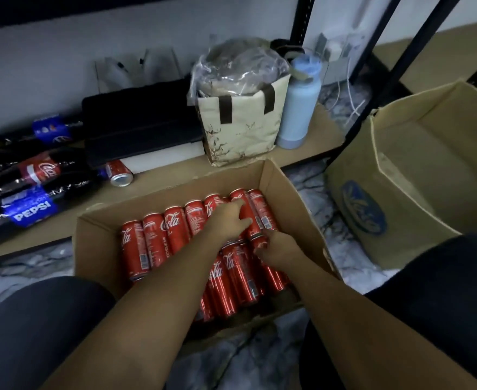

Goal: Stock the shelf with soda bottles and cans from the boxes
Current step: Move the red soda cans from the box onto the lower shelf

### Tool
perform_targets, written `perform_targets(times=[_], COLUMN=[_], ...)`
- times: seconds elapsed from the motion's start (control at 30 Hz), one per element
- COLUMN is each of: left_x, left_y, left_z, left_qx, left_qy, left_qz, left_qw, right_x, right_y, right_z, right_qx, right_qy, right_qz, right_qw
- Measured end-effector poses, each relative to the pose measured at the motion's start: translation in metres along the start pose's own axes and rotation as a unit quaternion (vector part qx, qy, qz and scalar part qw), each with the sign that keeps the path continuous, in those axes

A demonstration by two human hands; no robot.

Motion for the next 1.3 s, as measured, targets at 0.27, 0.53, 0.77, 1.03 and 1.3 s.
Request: perform_targets(times=[0.27, 0.53, 0.77, 1.03, 1.3], left_x=[0.045, 0.050, 0.023, -0.008, -0.013], left_y=[0.033, 0.038, 0.022, -0.011, -0.011], left_z=[0.010, 0.011, 0.017, 0.000, -0.020], left_qx=[-0.059, -0.077, -0.290, -0.295, -0.208], left_qy=[-0.098, -0.158, -0.064, 0.053, 0.104], left_qz=[-0.038, -0.059, -0.086, -0.098, -0.088], left_qw=[0.993, 0.983, 0.951, 0.949, 0.969], right_x=[0.043, 0.046, 0.022, -0.016, -0.024], right_y=[0.022, 0.022, 0.015, -0.024, -0.042], right_z=[-0.040, -0.042, -0.033, -0.016, 0.008], right_qx=[0.079, 0.097, 0.126, 0.185, 0.126], right_qy=[0.075, 0.059, 0.019, -0.028, -0.103], right_qz=[-0.039, -0.060, -0.060, -0.227, -0.281], right_qw=[0.993, 0.992, 0.990, 0.956, 0.946])
Point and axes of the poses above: each hand's wrist, its own x-axis towards the middle knuckle, its own y-axis out of the palm, z = x × y, the point moved 9 cm from there along x, towards the middle knuckle, and after that the axes turned 9 degrees about z, right-handed, at the moved point
